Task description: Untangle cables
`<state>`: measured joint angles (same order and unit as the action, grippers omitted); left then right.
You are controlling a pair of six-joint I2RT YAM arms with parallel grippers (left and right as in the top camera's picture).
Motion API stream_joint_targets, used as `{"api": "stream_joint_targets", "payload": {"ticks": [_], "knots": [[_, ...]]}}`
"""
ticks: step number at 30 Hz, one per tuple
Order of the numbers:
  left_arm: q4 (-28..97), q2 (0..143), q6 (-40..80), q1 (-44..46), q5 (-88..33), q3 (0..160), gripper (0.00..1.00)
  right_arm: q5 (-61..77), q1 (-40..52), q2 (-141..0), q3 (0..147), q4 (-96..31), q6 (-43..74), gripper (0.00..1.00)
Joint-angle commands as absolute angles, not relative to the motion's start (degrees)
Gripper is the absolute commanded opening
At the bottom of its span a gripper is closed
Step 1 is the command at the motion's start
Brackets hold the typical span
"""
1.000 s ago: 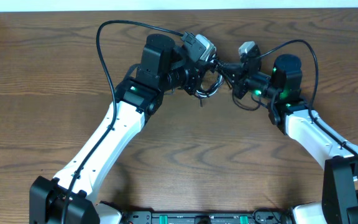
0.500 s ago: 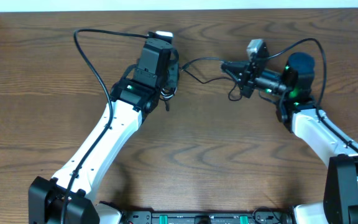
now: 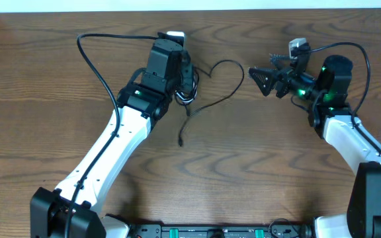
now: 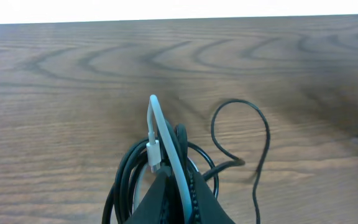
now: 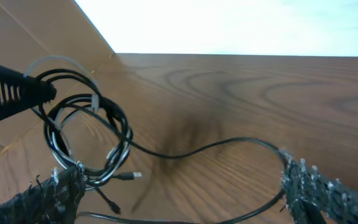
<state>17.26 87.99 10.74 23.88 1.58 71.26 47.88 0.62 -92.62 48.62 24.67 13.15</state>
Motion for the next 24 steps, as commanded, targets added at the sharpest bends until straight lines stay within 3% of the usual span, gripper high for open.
{"api": "stream_joint_targets", "payload": {"ticks": [1,17,19,21,24], "knots": [[14.7,87.1,11.7,23.8,-1.7,71.7,0.07,49.0,1.3,-92.3,49.0,24.7,11.9,0.99],[6.3,87.1,11.7,23.9,-17.6,71.7,0.07,50.5,8.7,-92.3,49.0,24.8,-1.3,0.99],[6.3,87.1,11.7,23.9,-19.1,71.7,0.08,50.5,9.1,-92.3,49.0,24.8,-2.7,0.93],[6.3,87.1,9.7,23.9,-22.8,71.7,0.07,49.0,9.1,-92.3,49.0,24.8,-2.7,0.88],[7.3,87.1,0.6,23.9,-33.4,71.7,0.07,46.9,9.1,-92.3,49.0,24.2,-2.7,0.9]]}}
